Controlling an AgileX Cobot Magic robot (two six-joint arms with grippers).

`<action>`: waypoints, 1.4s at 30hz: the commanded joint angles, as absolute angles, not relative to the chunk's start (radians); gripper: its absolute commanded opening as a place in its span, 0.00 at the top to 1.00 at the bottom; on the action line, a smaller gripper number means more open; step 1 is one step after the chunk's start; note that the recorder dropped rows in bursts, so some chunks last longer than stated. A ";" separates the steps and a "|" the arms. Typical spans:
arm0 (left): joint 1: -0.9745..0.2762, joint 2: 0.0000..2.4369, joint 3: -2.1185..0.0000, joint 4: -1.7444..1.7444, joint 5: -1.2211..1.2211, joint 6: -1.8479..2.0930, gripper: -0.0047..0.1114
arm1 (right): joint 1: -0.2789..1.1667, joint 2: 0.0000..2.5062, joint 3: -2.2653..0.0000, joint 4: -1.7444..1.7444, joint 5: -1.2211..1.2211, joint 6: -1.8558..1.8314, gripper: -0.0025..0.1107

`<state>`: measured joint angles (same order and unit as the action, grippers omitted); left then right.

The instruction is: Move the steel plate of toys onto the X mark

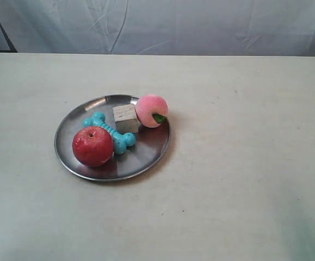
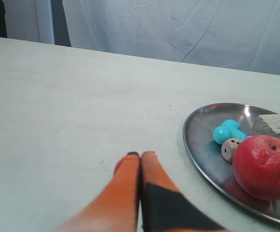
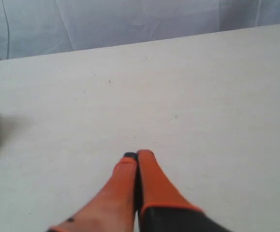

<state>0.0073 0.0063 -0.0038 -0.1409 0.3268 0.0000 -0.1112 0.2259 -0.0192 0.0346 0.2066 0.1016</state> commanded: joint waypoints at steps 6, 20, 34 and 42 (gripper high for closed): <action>0.007 0.000 0.000 -0.141 0.313 0.000 0.96 | -0.116 0.106 0.000 0.007 0.296 0.097 0.98; 0.007 0.000 0.000 -0.141 0.313 0.000 0.96 | -0.116 0.101 0.000 0.009 0.301 0.097 0.98; 0.007 0.000 0.000 -0.141 0.313 0.000 0.96 | -0.116 0.101 0.000 0.016 0.303 0.097 0.98; 0.007 0.000 0.000 -0.141 0.313 0.000 0.96 | -0.116 0.101 0.000 0.016 0.303 0.097 0.98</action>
